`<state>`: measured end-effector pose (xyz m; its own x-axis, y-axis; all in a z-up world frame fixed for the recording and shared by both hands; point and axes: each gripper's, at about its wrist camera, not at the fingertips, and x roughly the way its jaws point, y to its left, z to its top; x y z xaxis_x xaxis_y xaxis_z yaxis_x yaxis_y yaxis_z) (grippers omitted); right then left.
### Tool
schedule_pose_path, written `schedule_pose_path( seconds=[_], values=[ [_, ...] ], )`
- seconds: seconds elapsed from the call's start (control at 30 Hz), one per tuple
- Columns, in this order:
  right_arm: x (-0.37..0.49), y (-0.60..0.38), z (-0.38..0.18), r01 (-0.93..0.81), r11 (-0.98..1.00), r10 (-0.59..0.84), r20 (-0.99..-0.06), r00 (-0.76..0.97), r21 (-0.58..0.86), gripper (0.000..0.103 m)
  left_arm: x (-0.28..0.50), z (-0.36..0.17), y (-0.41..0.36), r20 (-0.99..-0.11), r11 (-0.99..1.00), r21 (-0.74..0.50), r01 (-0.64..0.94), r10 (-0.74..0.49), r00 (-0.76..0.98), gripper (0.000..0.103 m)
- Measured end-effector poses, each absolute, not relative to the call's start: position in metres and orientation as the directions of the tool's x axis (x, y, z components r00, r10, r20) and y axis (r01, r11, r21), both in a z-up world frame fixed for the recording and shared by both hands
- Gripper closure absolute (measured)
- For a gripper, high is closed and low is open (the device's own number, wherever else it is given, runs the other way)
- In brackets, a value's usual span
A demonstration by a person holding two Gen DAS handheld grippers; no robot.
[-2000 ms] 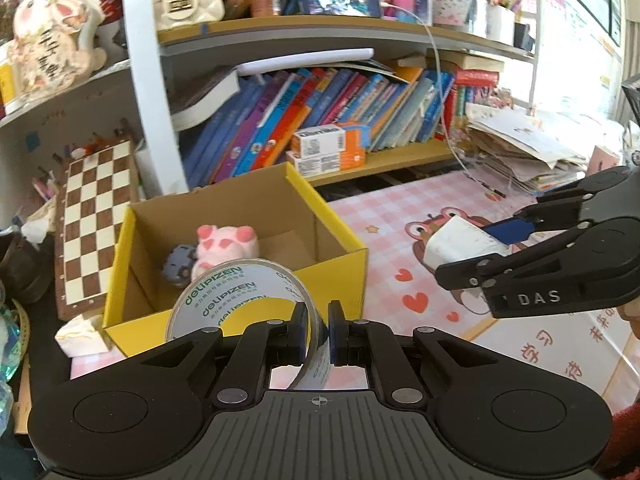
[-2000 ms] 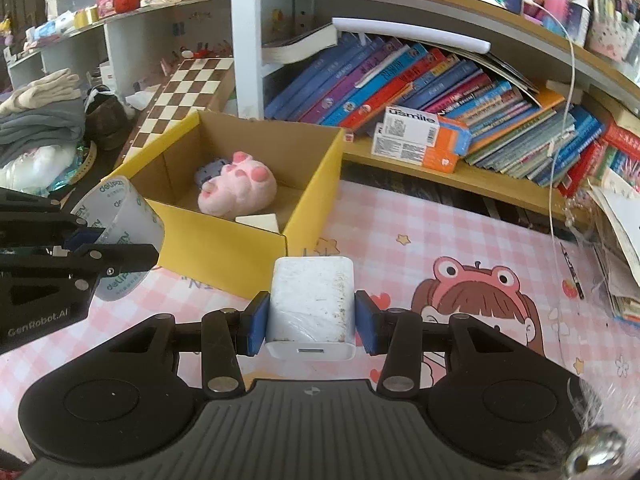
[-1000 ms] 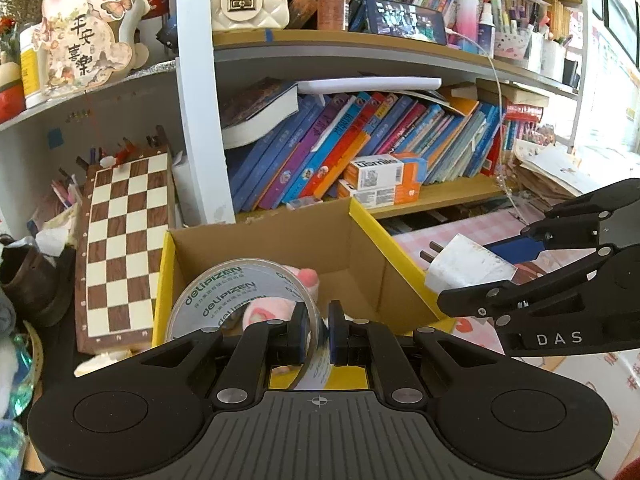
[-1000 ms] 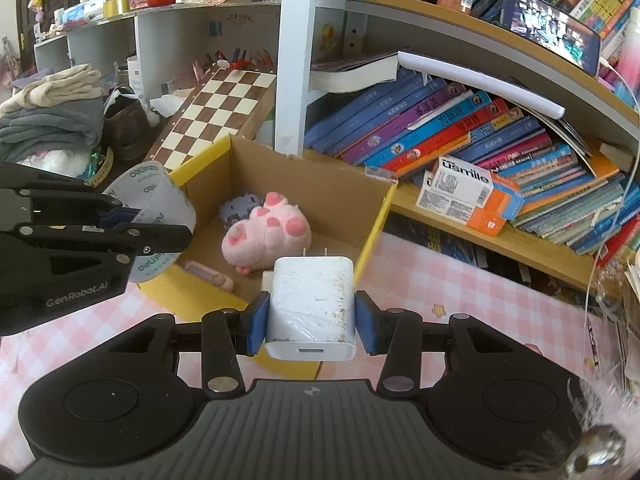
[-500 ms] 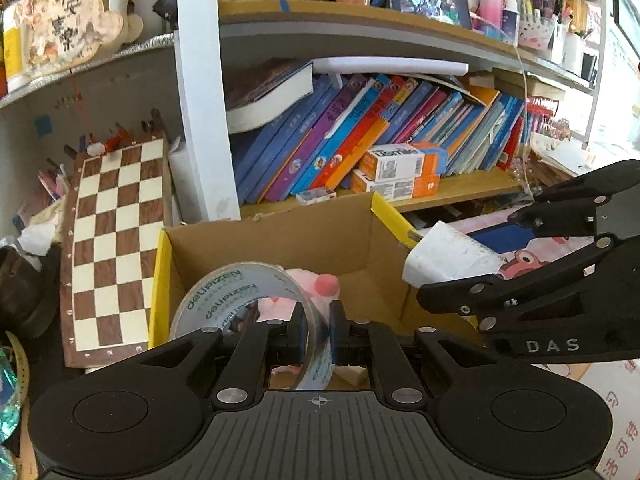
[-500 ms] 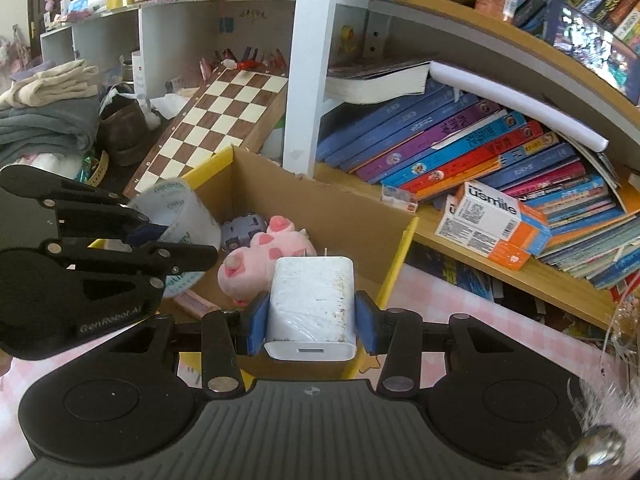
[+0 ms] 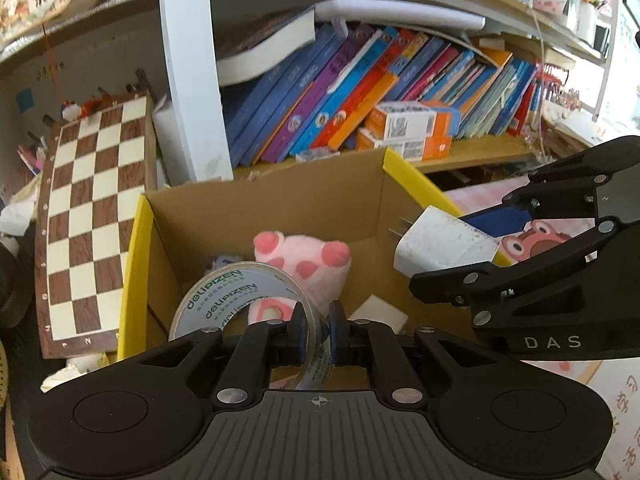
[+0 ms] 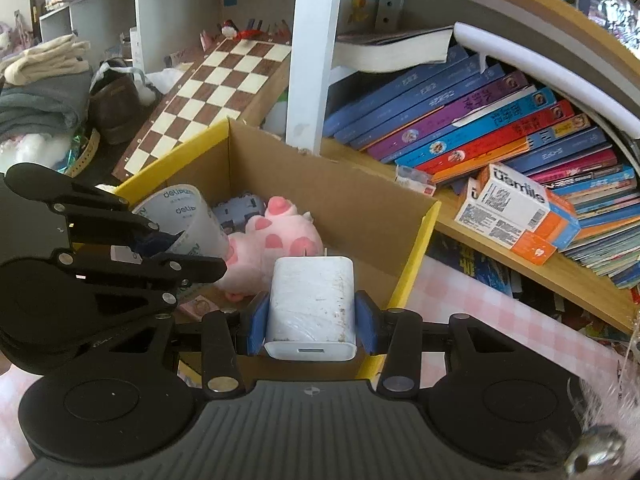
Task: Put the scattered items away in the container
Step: 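Lower the tape roll into the box and open the left tool while the right tool holds the charger above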
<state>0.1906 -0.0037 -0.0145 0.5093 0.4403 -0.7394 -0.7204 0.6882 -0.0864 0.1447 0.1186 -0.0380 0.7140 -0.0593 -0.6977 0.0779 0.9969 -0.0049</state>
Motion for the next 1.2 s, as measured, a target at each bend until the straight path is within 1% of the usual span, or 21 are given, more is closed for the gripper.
schedule_pose_path(
  seconds=[0.3,0.4,0.53,0.57,0.63,0.67,0.73,0.77,0.83,0.9,1.07,1.2],
  values=[
    [0.204,0.006,-0.030,-0.738,0.669,0.429,-0.764,0.481,-0.089,0.061,0.153,-0.052,0.125,-0.724,0.998,-0.022,0.065,-0.061,0.688,0.093],
    [0.208,0.008,-0.035,-0.740,0.666,0.423,-0.772,0.475,-0.090,0.061,0.155,-0.054,0.126,-0.728,0.997,-0.035,0.065,-0.070,0.682,0.089],
    [0.212,0.010,-0.040,-0.743,0.663,0.415,-0.781,0.467,-0.092,0.061,0.156,-0.057,0.125,-0.732,0.997,-0.036,0.068,-0.073,0.678,0.088],
    [0.213,0.010,-0.040,-0.746,0.660,0.416,-0.781,0.466,-0.094,0.061,0.157,-0.058,0.125,-0.735,0.997,-0.039,0.071,-0.077,0.674,0.086],
    [0.214,0.012,-0.042,-0.750,0.655,0.414,-0.785,0.462,-0.096,0.061,0.156,-0.058,0.126,-0.734,0.997,-0.033,0.068,-0.071,0.676,0.078],
    [0.215,0.012,-0.042,-0.751,0.653,0.413,-0.786,0.460,-0.097,0.061,0.155,-0.058,0.126,-0.733,0.998,-0.028,0.062,-0.063,0.677,0.076],
    [0.217,0.013,-0.043,-0.752,0.652,0.411,-0.786,0.462,-0.101,0.061,0.155,-0.058,0.129,-0.732,0.999,-0.018,0.044,-0.043,0.680,0.062],
    [0.218,0.014,-0.043,-0.752,0.651,0.410,-0.787,0.461,-0.102,0.061,0.154,-0.058,0.131,-0.730,0.999,-0.016,0.035,-0.035,0.683,0.058],
    [0.220,0.015,-0.043,-0.756,0.647,0.408,-0.789,0.458,-0.104,0.061,0.152,-0.058,0.136,-0.726,1.000,-0.021,0.020,-0.029,0.687,0.042],
    [0.222,0.017,-0.044,-0.759,0.642,0.407,-0.792,0.455,-0.107,0.061,0.151,-0.057,0.139,-0.720,0.999,-0.040,0.023,-0.045,0.692,0.038],
    [0.225,0.020,-0.046,-0.771,0.627,0.402,-0.800,0.446,-0.114,0.061,0.148,-0.057,0.139,-0.712,0.999,-0.045,0.018,-0.044,0.701,0.037],
    [0.226,0.018,-0.042,-0.775,0.620,0.402,-0.799,0.447,-0.122,0.061,0.147,-0.056,0.141,-0.698,0.996,-0.087,0.026,-0.079,0.712,0.029]
  ],
)
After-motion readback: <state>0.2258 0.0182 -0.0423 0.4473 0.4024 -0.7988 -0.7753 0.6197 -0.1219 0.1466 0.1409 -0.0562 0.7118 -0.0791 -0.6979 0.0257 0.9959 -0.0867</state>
